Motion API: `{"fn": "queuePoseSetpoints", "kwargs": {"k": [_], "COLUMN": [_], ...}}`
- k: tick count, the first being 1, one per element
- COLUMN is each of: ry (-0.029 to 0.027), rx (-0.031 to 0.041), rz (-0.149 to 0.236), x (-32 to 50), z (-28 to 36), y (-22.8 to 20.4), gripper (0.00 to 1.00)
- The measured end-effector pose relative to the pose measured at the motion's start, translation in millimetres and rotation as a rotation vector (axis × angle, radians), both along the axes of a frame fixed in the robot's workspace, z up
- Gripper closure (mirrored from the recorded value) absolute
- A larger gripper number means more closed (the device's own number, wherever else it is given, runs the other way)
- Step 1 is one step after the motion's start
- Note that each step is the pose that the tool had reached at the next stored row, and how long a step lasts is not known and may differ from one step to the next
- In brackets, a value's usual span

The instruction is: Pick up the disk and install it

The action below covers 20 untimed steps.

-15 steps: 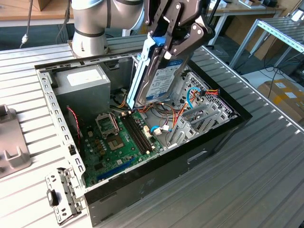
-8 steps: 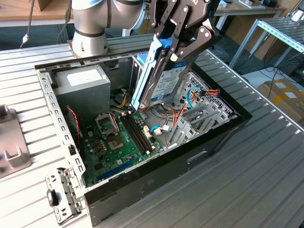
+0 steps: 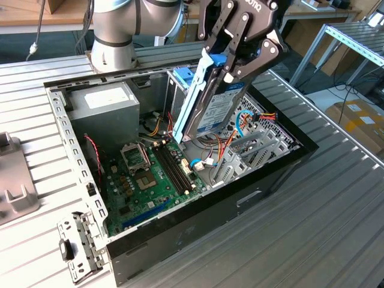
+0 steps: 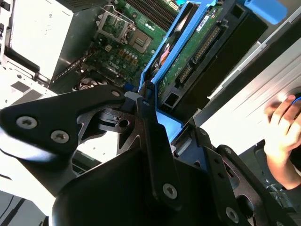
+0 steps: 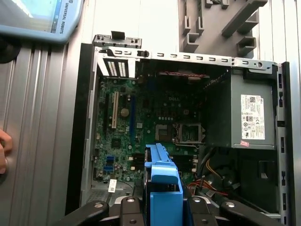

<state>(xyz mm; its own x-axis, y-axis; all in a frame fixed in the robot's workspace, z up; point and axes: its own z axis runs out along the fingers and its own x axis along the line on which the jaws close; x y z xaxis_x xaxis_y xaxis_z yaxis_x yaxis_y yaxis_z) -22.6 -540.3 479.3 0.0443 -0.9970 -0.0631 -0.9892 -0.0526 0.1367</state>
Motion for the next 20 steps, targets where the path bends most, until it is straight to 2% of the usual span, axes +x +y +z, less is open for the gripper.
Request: {"fn": "queuePoseSetpoints", "kwargs": {"k": [8,15,18,20], "ry": [0.0002,0.0002,0.0002,0.0002], "rx": [0.0000,0.0000,0.0000,0.0000], "rz": [0.000,0.000,0.000,0.000], "x": [1.6,2.1,2.2,2.4], "z": [-0.2,-0.4,-0.6,-0.7], "y": [-9.6,-19.8,-25.1,-30.4], "gripper": [0.63,0.63,0.63,0.63]}}
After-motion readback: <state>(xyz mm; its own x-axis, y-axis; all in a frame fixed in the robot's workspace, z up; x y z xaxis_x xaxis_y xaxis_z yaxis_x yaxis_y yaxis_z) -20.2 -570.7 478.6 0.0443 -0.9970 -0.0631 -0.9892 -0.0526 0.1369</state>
